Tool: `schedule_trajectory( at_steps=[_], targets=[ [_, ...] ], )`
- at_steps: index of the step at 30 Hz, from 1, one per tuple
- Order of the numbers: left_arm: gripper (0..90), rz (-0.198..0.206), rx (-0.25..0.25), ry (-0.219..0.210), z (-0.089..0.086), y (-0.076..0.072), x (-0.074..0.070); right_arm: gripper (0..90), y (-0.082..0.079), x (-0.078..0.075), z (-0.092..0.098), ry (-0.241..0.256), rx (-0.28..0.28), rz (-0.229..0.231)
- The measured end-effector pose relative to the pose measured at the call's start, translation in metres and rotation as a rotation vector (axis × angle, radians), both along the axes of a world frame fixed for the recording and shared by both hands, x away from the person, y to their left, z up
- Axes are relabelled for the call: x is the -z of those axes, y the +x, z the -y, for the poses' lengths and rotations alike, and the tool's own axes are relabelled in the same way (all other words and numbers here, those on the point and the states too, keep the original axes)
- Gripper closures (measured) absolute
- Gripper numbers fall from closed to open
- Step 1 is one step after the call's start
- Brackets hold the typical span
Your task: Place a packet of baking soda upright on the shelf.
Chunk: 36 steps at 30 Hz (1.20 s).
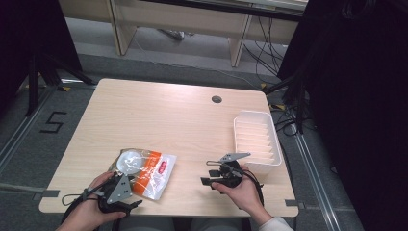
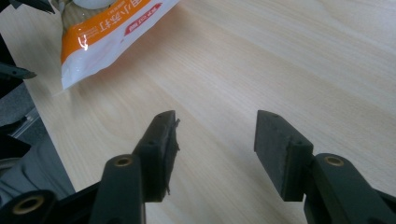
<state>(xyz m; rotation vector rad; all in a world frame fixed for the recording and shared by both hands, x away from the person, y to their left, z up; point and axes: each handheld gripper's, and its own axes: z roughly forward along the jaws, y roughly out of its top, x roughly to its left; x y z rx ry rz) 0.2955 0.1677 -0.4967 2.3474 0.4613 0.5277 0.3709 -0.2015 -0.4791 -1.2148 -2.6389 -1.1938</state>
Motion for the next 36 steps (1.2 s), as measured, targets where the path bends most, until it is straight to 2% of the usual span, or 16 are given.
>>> schedule_trajectory(
  at_steps=[1, 3, 4, 5, 7, 9, 11, 15, 21, 22, 23, 24, 26, 32, 33, 36],
  targets=[
    [20.6, -0.004, 0.004, 0.036, 0.0, 0.0, -0.002, 52.1, 0.0, -0.001, 0.001, -0.02, -0.004, 0.005],
    [20.6, -0.005, -0.001, 0.013, 0.002, -0.001, -0.001, 52.3, 0.0, -0.001, 0.001, -0.024, -0.004, 0.012],
    [20.7, -0.001, 0.002, 0.012, 0.003, -0.001, 0.0, 53.0, -0.001, -0.002, 0.001, -0.038, 0.021, 0.044],
    [20.6, 0.005, 0.002, 0.02, 0.005, -0.001, 0.0, 52.9, -0.001, 0.0, -0.001, -0.019, 0.026, 0.063],
    [20.6, 0.0, 0.011, 0.019, 0.008, -0.001, 0.0, 52.9, -0.002, -0.002, 0.0, -0.056, 0.015, 0.054],
    [20.5, 0.0, 0.018, 0.024, 0.012, -0.002, 0.0, 52.6, -0.002, 0.0, -0.002, -0.04, 0.025, 0.081],
    [20.1, 0.015, 0.027, 0.044, 0.015, -0.003, -0.001, 52.4, -0.003, 0.0, -0.003, -0.042, 0.028, 0.082],
    [19.9, 0.038, 0.026, 0.036, 0.026, -0.002, -0.001, 51.8, -0.003, -0.001, -0.003, -0.048, 0.024, 0.07],
    [19.5, 0.041, 0.019, 0.056, 0.035, 0.001, 0.0, 51.7, -0.003, -0.001, -0.003, -0.048, 0.018, 0.063],
    [19.2, 0.04, 0.012, 0.062, 0.037, 0.002, 0.0, 51.6, -0.002, 0.002, -0.004, -0.015, 0.033, 0.082],
    [19.0, 0.04, 0.012, 0.062, 0.037, 0.002, 0.0, 51.6, -0.002, 0.002, -0.004, -0.015, 0.033, 0.082],
    [18.6, 0.046, 0.009, 0.055, 0.039, 0.004, 0.002, 51.5, -0.001, -0.001, -0.001, -0.045, 0.021, 0.055],
    [17.9, 0.041, 0.013, 0.07, 0.04, 0.005, 0.002, 51.4, -0.001, 0.0, -0.001, -0.045, 0.026, 0.059],
    [17.3, 0.047, 0.062, 0.084, 0.051, 0.004, 0.005, 50.9, -0.002, 0.002, -0.004, -0.011, 0.047, 0.063],
    [17.3, 0.044, 0.079, 0.107, 0.051, 0.004, 0.004, 50.8, -0.002, 0.002, -0.003, -0.018, 0.04, 0.061],
    [17.2, 0.049, 0.053, 0.087, 0.052, 0.005, 0.007, 50.6, -0.001, 0.002, -0.002, -0.019, 0.038, 0.069]
  ],
)
